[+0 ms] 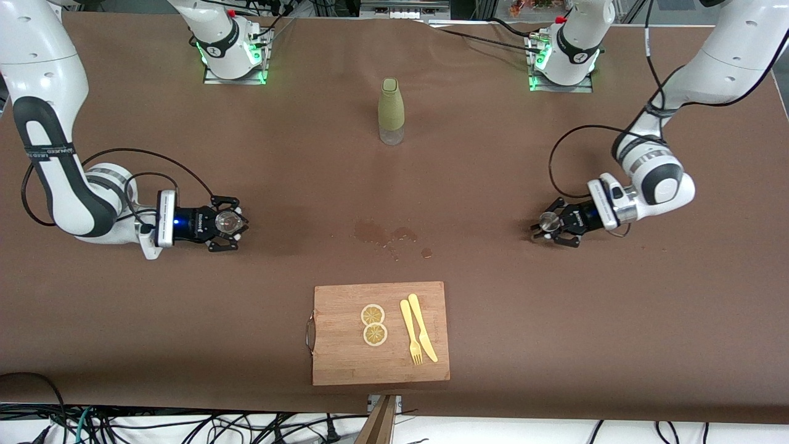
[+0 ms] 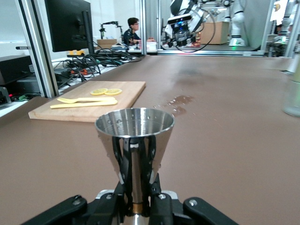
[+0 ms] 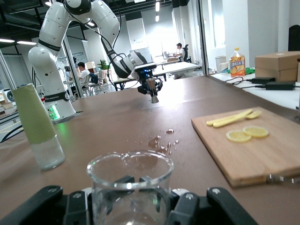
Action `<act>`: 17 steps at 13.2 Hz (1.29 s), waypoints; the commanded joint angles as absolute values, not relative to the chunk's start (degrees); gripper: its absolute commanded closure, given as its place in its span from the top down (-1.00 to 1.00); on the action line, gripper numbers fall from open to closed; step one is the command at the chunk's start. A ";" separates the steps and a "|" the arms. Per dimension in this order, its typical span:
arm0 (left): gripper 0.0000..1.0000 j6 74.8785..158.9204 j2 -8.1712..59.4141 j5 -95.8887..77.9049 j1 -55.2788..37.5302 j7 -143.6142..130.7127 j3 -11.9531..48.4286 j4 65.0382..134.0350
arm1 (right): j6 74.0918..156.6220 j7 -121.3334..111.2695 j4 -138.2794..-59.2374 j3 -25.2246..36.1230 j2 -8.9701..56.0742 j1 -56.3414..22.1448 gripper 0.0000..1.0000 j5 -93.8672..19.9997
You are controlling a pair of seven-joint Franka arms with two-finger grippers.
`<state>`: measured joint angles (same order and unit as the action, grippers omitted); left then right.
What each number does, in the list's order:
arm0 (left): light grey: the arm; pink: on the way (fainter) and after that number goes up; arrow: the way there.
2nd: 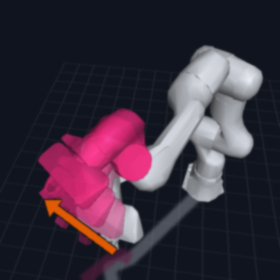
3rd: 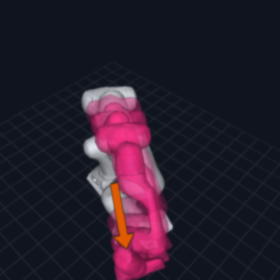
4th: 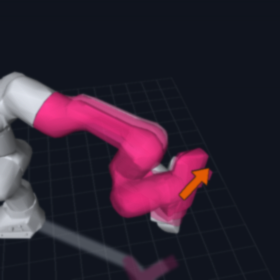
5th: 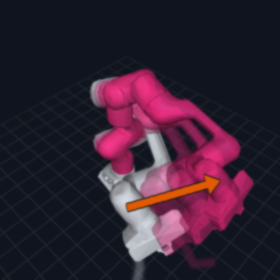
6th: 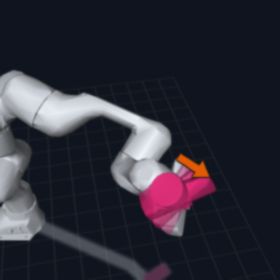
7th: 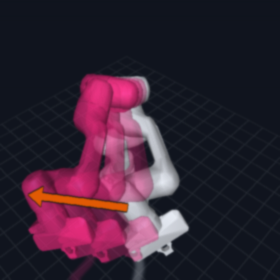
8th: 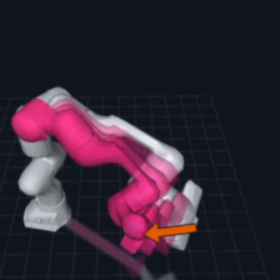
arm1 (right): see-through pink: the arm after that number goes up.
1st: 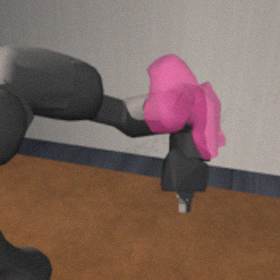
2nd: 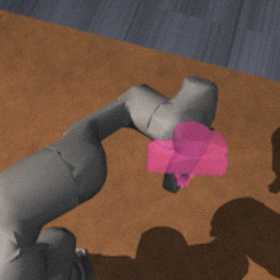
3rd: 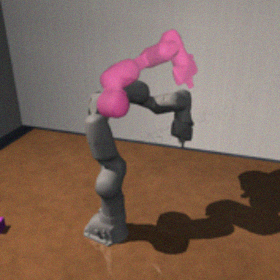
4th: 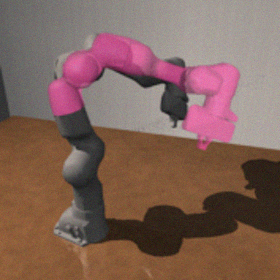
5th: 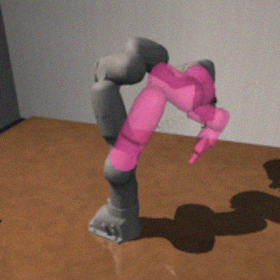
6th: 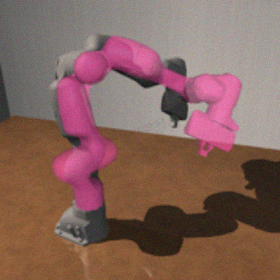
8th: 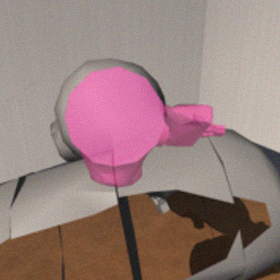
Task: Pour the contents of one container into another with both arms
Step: 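Set the beaker down with the right gripper while the left gripper sets the jigger down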
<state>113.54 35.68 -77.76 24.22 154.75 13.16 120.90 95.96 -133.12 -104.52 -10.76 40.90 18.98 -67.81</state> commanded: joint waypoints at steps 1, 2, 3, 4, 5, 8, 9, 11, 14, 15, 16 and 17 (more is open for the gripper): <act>-1.00 107.60 35.06 -70.34 24.87 154.60 8.63 119.36 | 94.39 -134.65 -104.50 -10.37 44.11 21.17 -0.89 -65.49; -1.00 105.66 35.42 -68.22 25.40 154.69 6.79 118.31 | 94.74 -134.74 -104.15 -10.37 45.17 22.05 -0.89 -64.52; -1.00 103.47 36.29 -66.64 25.75 154.95 5.46 117.00 | 95.27 -134.82 -103.89 -10.37 45.78 22.58 -0.89 -64.34; -1.00 101.19 37.52 -64.88 26.27 154.95 4.32 115.16 | 97.01 -136.30 -103.63 -10.37 45.88 22.67 -0.89 -64.42; -1.00 99.42 38.31 -63.47 26.37 154.86 3.35 113.66 | 98.51 -137.45 -102.75 -10.37 46.14 22.68 -0.89 -64.25; -1.00 96.33 40.34 -60.30 26.98 155.04 0.27 110.48 | 99.14 -140.17 -100.90 -10.37 49.65 22.59 -0.87 -63.20; -1.00 96.07 41.04 -59.95 27.24 155.13 0.09 110.13 | 99.40 -141.75 -100.29 -10.37 50.53 22.59 -0.87 -63.11; -1.00 95.98 41.74 -59.94 27.33 156.97 -0.96 109.17 | 99.40 -142.29 -99.32 -10.46 51.77 22.68 -0.87 -62.84; -1.00 95.36 42.62 -58.98 27.42 157.15 -2.02 107.76 | 99.40 -142.38 -98.79 -10.37 53.52 22.68 -0.88 -62.75; -1.00 95.01 42.97 -58.71 27.42 157.15 -2.37 107.41 | 99.32 -142.56 -97.83 -10.37 54.22 22.76 -0.87 -62.49; -1.00 95.01 43.24 -57.58 27.51 157.15 -2.81 106.18 | 99.40 -143.43 -97.21 -10.37 54.66 22.68 -0.87 -61.97; -1.00 94.49 43.50 -56.61 27.60 157.06 -2.99 105.56 | 99.32 -143.61 -96.60 -10.46 55.71 22.76 -0.87 -62.05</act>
